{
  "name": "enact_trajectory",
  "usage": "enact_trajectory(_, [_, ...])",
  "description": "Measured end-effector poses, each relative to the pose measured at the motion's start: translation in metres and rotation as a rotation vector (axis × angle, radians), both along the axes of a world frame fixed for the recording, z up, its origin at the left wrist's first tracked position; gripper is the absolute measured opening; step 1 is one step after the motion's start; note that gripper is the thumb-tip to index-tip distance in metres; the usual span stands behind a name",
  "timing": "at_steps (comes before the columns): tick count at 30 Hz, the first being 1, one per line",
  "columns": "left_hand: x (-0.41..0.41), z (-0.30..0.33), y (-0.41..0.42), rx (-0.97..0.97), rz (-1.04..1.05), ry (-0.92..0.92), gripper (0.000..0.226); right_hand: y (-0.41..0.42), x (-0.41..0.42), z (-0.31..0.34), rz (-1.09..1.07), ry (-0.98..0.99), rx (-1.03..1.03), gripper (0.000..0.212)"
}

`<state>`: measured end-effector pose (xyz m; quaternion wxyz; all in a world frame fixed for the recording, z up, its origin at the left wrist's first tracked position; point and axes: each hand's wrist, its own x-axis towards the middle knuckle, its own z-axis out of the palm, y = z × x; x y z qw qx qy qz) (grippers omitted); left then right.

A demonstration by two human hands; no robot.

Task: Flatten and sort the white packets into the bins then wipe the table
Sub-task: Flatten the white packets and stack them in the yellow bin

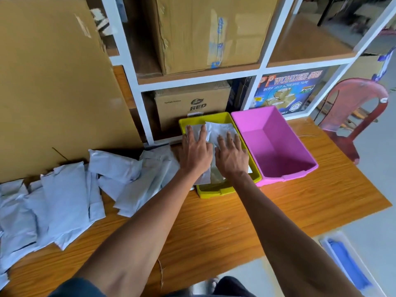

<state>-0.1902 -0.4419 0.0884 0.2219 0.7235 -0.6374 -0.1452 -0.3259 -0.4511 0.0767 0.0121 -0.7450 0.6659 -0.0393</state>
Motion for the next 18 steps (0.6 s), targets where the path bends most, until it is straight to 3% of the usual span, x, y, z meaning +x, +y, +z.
enact_trajectory(10, [-0.02,-0.011,-0.046,0.039,0.081,-0.1,0.059,-0.054,0.001,-0.041,0.07,0.069,0.17,0.055])
enact_trajectory(18, [-0.038,-0.017,-0.064,0.134,0.138,-0.125,0.061,-0.069,-0.007,-0.063,0.209,0.206,0.315,0.086])
